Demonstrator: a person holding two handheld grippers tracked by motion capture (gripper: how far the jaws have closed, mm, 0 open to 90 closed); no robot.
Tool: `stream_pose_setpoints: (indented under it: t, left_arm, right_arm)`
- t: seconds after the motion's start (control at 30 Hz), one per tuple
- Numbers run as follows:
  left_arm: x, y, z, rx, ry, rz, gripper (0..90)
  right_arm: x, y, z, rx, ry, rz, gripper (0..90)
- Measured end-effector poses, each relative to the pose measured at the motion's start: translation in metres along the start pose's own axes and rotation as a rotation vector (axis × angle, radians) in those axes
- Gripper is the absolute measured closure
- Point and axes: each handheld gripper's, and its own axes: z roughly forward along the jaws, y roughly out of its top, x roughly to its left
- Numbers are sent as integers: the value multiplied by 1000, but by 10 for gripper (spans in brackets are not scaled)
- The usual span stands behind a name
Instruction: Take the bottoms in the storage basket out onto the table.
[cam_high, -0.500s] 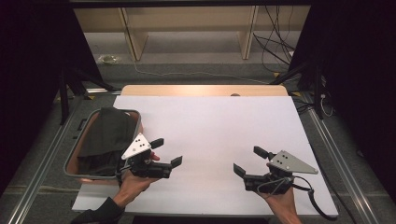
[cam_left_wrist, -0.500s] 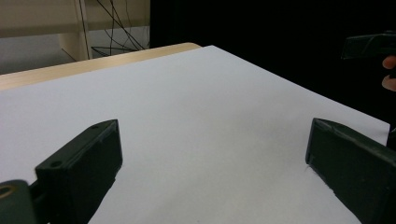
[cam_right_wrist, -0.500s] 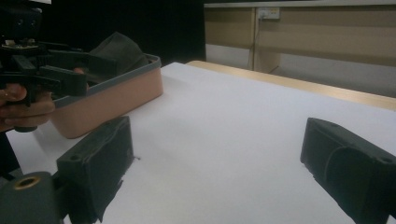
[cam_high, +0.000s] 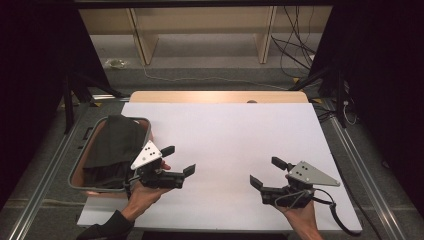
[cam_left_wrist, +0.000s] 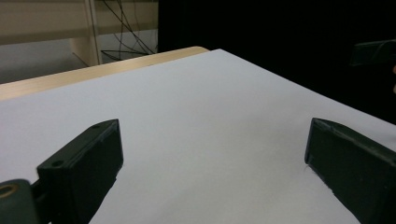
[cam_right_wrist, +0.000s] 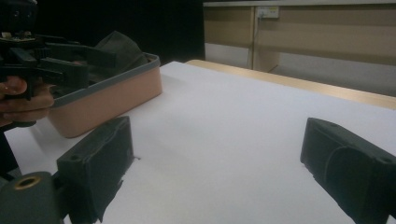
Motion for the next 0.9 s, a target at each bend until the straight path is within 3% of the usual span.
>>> stream_pose_setpoints:
  t: [0.2, 0.33, 0.37, 0.47, 0.57, 0.6, 0.63, 0.67, 0.7, 0.73, 0.9]
  left_arm:
    - [3, 6, 0, -1, 25, 3, 38]
    - [6, 14, -1, -5, 65, 20, 39]
    - [9, 18, -1, -9, 79, 0, 39]
    - [12, 20, -1, -6, 100, -3, 39]
    - [19, 27, -5, 1, 159, -4, 42]
    - [19, 27, -5, 1, 159, -4, 44]
    - [25, 32, -8, 4, 184, -13, 44]
    - [25, 32, -8, 4, 184, -13, 44]
    - [32, 36, -8, 6, 207, -47, 43]
    - [32, 36, -8, 6, 207, -47, 44]
    - [50, 40, -4, 28, 287, -82, 48]
  right_arm:
    - [0, 0, 0, 0, 1, 1, 102]
    - [0, 0, 0, 2, 1, -2, 103]
    - [0, 0, 1, 1, 3, -2, 103]
    - [0, 0, 1, 2, 2, 2, 102]
    - [0, 0, 0, 3, 3, 0, 103]
    - [0, 0, 0, 3, 3, 0, 103]
    - [0, 0, 0, -1, 1, 1, 103]
    - [0, 0, 0, -1, 1, 1, 103]
    - [0, 0, 1, 2, -2, 3, 103]
    - [0, 0, 1, 2, -2, 3, 103]
    - [0, 0, 1, 3, 0, 2, 103]
